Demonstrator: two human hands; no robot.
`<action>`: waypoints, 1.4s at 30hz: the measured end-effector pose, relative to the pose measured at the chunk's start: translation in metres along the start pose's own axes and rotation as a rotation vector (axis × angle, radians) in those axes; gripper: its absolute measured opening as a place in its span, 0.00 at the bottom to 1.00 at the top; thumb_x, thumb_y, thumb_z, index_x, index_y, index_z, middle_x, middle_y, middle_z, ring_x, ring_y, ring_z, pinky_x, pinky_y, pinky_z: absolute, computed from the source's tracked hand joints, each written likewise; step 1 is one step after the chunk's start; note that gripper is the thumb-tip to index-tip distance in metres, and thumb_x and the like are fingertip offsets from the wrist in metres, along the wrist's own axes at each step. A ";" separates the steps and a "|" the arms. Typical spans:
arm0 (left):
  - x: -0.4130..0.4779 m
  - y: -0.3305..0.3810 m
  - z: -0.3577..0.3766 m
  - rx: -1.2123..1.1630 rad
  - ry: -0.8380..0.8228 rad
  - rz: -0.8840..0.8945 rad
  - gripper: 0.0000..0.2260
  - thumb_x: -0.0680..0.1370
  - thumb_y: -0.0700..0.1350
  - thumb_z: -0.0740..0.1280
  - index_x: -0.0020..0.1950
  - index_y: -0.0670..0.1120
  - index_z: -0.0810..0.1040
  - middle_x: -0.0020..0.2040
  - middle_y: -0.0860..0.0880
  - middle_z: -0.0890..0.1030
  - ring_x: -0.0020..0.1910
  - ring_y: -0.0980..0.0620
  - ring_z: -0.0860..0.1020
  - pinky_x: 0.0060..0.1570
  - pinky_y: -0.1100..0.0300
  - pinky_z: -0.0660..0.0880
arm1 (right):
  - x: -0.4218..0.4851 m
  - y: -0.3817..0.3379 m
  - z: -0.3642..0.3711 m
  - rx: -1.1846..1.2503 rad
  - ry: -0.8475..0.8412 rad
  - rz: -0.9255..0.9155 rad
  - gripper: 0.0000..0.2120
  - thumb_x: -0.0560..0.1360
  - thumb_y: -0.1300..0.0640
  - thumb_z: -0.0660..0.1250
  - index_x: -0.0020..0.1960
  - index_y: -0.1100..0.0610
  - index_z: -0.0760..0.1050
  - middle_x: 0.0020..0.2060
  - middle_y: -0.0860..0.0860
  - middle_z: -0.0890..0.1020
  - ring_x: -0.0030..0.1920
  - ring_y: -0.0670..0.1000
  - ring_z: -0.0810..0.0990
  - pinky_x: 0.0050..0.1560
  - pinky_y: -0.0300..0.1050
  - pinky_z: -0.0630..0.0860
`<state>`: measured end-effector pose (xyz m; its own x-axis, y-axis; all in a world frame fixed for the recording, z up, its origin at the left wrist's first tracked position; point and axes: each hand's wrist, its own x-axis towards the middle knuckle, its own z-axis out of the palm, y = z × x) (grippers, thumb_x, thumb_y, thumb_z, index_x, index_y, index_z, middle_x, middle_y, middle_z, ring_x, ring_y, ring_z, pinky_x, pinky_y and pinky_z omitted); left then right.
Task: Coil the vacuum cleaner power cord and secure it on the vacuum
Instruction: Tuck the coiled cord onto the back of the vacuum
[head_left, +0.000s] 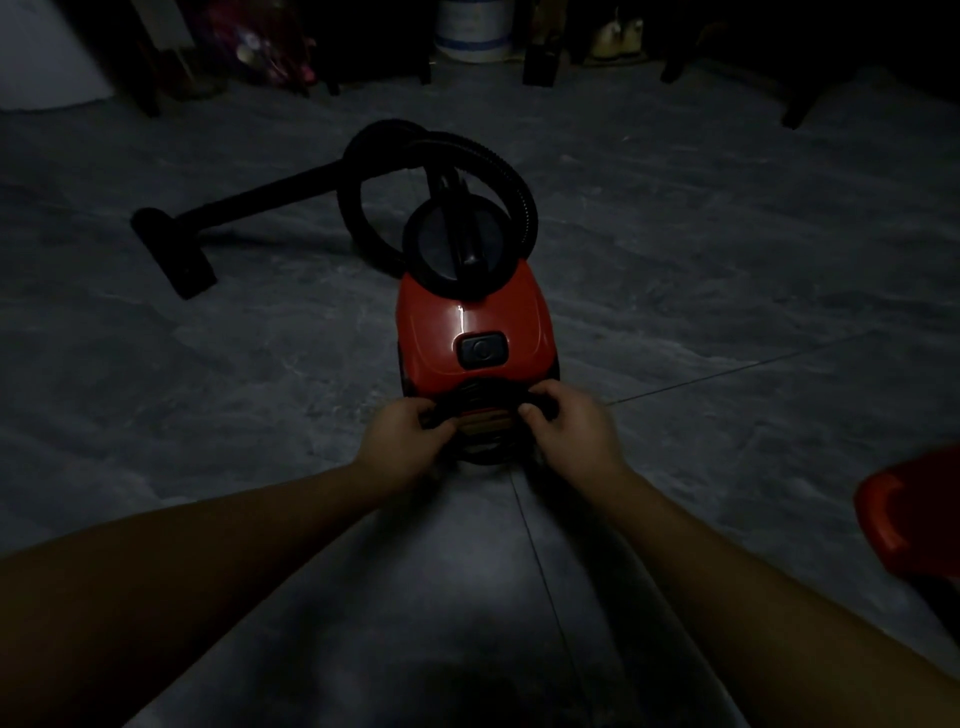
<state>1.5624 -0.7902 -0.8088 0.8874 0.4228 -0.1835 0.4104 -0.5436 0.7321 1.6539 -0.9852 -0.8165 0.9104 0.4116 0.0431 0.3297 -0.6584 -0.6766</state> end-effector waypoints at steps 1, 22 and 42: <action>0.001 0.000 -0.002 -0.026 -0.024 -0.015 0.07 0.77 0.44 0.71 0.47 0.40 0.84 0.41 0.44 0.85 0.40 0.48 0.83 0.42 0.54 0.78 | 0.001 -0.001 -0.001 -0.016 -0.008 0.000 0.11 0.77 0.51 0.67 0.57 0.53 0.79 0.46 0.49 0.84 0.40 0.46 0.78 0.42 0.39 0.69; 0.004 -0.012 -0.005 -0.182 -0.084 -0.198 0.14 0.73 0.50 0.75 0.43 0.38 0.84 0.37 0.43 0.83 0.33 0.53 0.78 0.31 0.66 0.73 | 0.004 -0.019 -0.006 -0.016 -0.069 0.054 0.10 0.75 0.44 0.70 0.48 0.50 0.80 0.38 0.45 0.83 0.38 0.46 0.81 0.43 0.47 0.80; -0.003 -0.020 -0.027 0.247 0.169 0.366 0.12 0.73 0.56 0.73 0.50 0.49 0.81 0.43 0.52 0.83 0.40 0.53 0.81 0.39 0.55 0.78 | 0.000 -0.021 -0.007 -0.046 -0.059 0.044 0.12 0.76 0.48 0.69 0.57 0.51 0.81 0.45 0.47 0.85 0.38 0.44 0.76 0.39 0.37 0.67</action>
<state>1.5459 -0.7616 -0.8051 0.9450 0.2718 0.1817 0.1326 -0.8267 0.5467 1.6491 -0.9757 -0.7965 0.9083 0.4172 -0.0297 0.3024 -0.7042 -0.6424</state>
